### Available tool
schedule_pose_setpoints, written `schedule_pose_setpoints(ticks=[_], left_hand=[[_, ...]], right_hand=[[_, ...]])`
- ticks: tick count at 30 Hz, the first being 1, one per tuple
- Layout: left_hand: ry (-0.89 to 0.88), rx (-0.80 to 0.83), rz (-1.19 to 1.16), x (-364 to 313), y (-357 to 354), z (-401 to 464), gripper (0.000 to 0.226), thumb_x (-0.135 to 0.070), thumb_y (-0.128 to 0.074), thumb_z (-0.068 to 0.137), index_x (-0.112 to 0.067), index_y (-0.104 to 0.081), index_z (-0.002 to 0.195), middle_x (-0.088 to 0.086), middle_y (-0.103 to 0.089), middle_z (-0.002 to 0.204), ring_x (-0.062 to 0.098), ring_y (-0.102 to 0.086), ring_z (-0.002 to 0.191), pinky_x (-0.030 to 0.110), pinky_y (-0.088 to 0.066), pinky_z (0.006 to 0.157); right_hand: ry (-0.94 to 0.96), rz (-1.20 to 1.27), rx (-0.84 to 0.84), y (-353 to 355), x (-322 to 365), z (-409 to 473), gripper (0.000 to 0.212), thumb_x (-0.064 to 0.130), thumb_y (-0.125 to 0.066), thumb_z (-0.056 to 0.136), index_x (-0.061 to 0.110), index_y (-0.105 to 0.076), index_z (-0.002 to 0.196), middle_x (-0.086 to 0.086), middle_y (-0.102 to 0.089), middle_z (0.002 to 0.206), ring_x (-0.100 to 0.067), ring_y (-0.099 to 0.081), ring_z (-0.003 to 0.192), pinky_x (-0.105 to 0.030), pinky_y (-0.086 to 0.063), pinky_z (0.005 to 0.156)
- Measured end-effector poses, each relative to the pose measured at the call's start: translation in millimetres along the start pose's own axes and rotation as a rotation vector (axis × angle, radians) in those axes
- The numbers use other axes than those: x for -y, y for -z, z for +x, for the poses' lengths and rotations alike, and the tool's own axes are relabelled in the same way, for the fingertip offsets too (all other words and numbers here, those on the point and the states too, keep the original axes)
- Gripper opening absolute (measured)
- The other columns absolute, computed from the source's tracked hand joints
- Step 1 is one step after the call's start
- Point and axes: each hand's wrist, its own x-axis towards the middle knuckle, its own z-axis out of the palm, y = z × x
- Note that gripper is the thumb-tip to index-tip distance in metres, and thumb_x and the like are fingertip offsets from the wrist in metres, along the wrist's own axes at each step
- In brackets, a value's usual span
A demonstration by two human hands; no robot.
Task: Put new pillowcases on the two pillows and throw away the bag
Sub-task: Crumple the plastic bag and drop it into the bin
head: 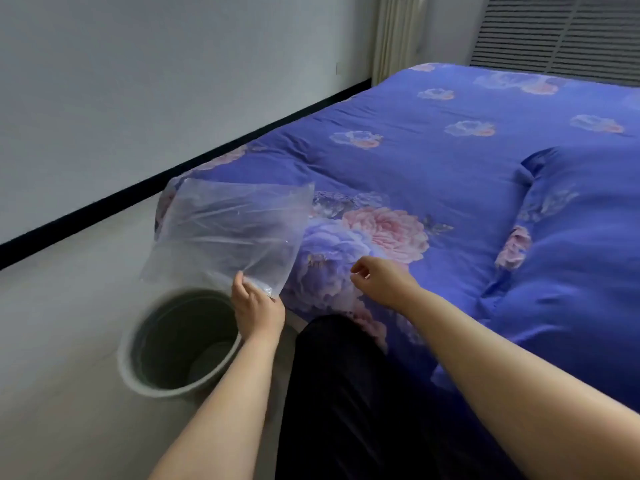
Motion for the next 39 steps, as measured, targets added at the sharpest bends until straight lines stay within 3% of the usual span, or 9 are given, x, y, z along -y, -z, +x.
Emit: schedule_pose_setpoints(ticks=[5,9,12,17,20,24,30,34,39], left_hand=[[0.338,-0.14,-0.246,38,23,-32,0.05,-0.011,-0.054,0.089,0.007,-0.04,0.133,0.021,-0.034,0.142,0.037,-0.039,0.126,0.038,-0.034,0.103],[0.278,-0.325,-0.48,38,41,-43,0.023,-0.008,-0.055,0.088,0.004,-0.057,0.107,0.022,-0.056,0.113,0.032,-0.056,0.102,0.02,-0.037,0.086],[0.248,-0.42,-0.596,32,54,-41,0.024,-0.023,-0.055,0.083,-0.001,-0.055,0.093,0.019,-0.058,0.094,0.028,-0.056,0.084,0.034,-0.046,0.078],[0.264,-0.424,-0.708,8,81,-36,0.042,-0.018,-0.062,0.088,0.0,-0.039,0.118,0.009,-0.051,0.098,0.023,-0.051,0.078,0.026,-0.046,0.07],[0.377,-0.213,-0.98,4,89,-29,0.051,-0.034,-0.058,0.091,-0.007,-0.043,0.132,-0.001,-0.055,0.118,0.015,-0.057,0.101,0.012,-0.042,0.089],[0.587,0.31,-1.448,-1,98,-23,0.056,-0.053,-0.038,0.095,-0.009,-0.066,0.114,0.013,-0.065,0.115,0.027,-0.062,0.106,0.039,-0.046,0.097],[0.682,0.852,-1.271,-24,99,-51,0.059,-0.054,-0.039,0.095,-0.005,-0.069,0.111,0.018,-0.068,0.111,0.028,-0.066,0.102,0.038,-0.047,0.095],[0.564,0.416,-0.892,-24,85,-53,0.054,-0.041,-0.066,0.084,-0.007,-0.053,0.123,0.012,-0.064,0.106,0.028,-0.065,0.089,0.032,-0.055,0.06],[-0.259,-0.246,-0.088,-5,101,-39,0.1,-0.061,-0.066,0.073,-0.014,-0.02,0.148,0.015,-0.02,0.153,0.034,-0.023,0.139,0.049,-0.025,0.108]], right_hand=[[0.14,-0.048,0.044,-30,32,-10,0.025,0.03,-0.047,0.091,0.023,-0.06,0.112,0.001,-0.065,0.115,-0.023,-0.058,0.105,-0.034,-0.048,0.088],[0.207,-0.064,0.072,-42,44,-20,0.024,0.032,-0.048,0.092,0.024,-0.061,0.11,0.004,-0.065,0.112,-0.019,-0.058,0.106,-0.033,-0.047,0.088],[0.224,-0.068,0.066,-44,48,-26,0.025,0.031,-0.047,0.093,0.022,-0.061,0.112,0.004,-0.066,0.112,-0.018,-0.058,0.106,-0.034,-0.047,0.089],[0.18,0.124,0.089,-50,58,-20,0.046,0.042,-0.058,0.089,0.023,-0.047,0.129,0.006,-0.059,0.115,-0.015,-0.059,0.102,-0.031,-0.047,0.088],[-0.048,0.754,0.2,-53,76,-20,0.086,0.062,-0.063,0.075,0.017,-0.033,0.142,0.0,-0.052,0.127,-0.015,-0.058,0.098,-0.033,-0.053,0.082],[-0.194,1.053,0.384,-59,91,-22,0.129,0.088,-0.057,0.041,0.027,-0.02,0.148,0.002,-0.029,0.15,-0.03,-0.044,0.125,-0.042,-0.052,0.082],[-0.259,1.403,0.576,-66,87,-24,0.075,0.056,-0.069,0.075,0.006,-0.053,0.127,-0.014,-0.063,0.12,-0.027,-0.065,0.104,-0.04,-0.053,0.088],[-0.415,1.365,0.003,-74,83,-23,0.009,0.008,-0.063,0.086,0.003,-0.064,0.093,-0.012,-0.064,0.086,-0.028,-0.063,0.081,-0.038,-0.05,0.086],[-0.187,0.812,-0.147,-60,82,-18,0.02,0.011,-0.056,0.09,0.007,-0.064,0.108,-0.013,-0.067,0.101,-0.03,-0.063,0.1,-0.034,-0.05,0.088]])
